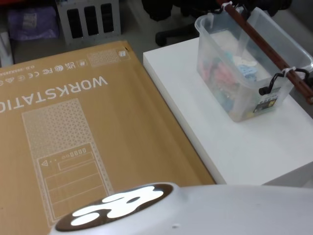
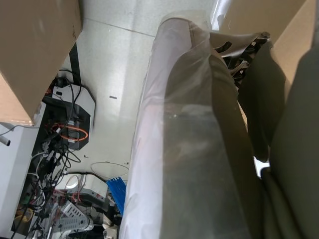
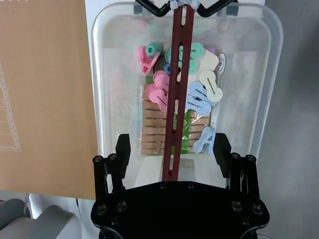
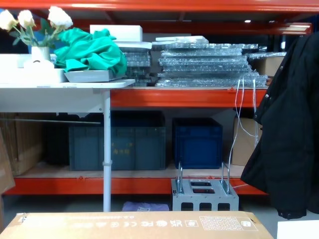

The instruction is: Use one hand to grasp the basket and place it at the designated location.

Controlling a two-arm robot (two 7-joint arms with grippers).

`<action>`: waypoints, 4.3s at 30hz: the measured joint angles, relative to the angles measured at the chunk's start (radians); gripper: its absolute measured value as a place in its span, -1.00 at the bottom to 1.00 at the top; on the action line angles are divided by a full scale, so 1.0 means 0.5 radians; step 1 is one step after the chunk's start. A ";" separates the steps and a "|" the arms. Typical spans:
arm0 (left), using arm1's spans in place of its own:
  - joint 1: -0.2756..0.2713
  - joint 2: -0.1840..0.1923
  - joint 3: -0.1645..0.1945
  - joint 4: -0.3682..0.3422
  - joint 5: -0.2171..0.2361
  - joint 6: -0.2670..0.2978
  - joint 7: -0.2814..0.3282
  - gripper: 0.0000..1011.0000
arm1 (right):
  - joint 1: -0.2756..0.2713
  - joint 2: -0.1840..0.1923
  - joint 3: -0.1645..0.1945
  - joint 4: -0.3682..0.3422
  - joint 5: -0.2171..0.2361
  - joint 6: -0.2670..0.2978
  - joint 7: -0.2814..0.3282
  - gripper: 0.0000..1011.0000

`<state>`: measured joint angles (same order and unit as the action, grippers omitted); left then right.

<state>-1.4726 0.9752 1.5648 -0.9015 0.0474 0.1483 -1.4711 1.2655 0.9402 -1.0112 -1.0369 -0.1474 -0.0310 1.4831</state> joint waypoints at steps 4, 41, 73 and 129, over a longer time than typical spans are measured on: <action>0.000 0.000 0.000 0.000 0.000 0.000 0.000 -1.00 | 0.000 0.000 0.000 0.000 0.000 0.000 0.000 0.98; 0.000 0.000 0.000 0.000 0.000 0.000 0.000 -1.00 | 0.002 -0.016 -0.008 0.014 -0.021 0.005 0.016 0.98; 0.000 0.000 0.000 0.000 0.000 0.000 0.000 -1.00 | -0.040 -0.182 -0.174 0.114 -0.145 0.071 0.085 0.98; 0.000 0.000 0.000 0.000 0.000 0.000 0.000 -1.00 | -0.053 -0.463 -0.212 0.617 -0.226 -0.138 -0.010 -0.06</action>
<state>-1.4726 0.9752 1.5648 -0.9016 0.0474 0.1483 -1.4712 1.2388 0.7087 -1.1173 -0.7286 -0.2606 -0.0998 1.4783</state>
